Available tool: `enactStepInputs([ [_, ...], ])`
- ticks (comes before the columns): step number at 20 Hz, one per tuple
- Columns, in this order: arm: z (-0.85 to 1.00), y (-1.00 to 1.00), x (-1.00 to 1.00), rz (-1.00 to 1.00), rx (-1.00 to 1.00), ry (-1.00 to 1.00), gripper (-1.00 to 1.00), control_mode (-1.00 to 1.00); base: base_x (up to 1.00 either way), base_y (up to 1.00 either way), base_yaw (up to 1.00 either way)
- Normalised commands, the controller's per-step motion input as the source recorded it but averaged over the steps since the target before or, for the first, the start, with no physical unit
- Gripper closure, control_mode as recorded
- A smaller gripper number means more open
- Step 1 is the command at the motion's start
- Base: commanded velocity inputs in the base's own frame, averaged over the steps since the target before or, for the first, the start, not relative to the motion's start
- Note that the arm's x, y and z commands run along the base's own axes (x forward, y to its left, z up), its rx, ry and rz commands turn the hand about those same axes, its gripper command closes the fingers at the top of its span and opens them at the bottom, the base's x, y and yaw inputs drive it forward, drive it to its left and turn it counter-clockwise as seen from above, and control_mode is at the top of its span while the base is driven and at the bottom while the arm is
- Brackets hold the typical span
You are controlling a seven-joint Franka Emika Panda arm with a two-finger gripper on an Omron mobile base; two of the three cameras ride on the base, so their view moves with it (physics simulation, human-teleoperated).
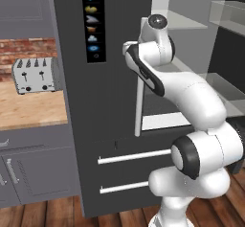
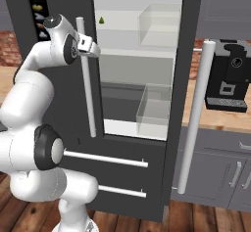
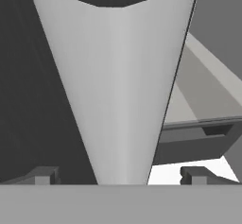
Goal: There is a bowl on the dining counter. Grab a lemon wedge from the fridge and place it in the bowl. Then get the liquor bottle and glass cup from the cabinet and place them next to the bowl.
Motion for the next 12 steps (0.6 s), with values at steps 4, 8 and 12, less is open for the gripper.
enactStepInputs([
  [4, -0.22, 0.0, 0.44, 0.04, 0.02, 0.0, -1.0, -1.0, 0.0, 0.0, 0.0],
  [8, -0.22, 0.0, 0.46, 0.03, 0.01, 0.0, 1.0, -1.0, 0.0, 0.0, 0.0],
  [12, -0.21, 0.0, 0.25, 0.02, 0.0, 0.01, 1.0, -1.0, 0.0, 0.0, 0.0],
])
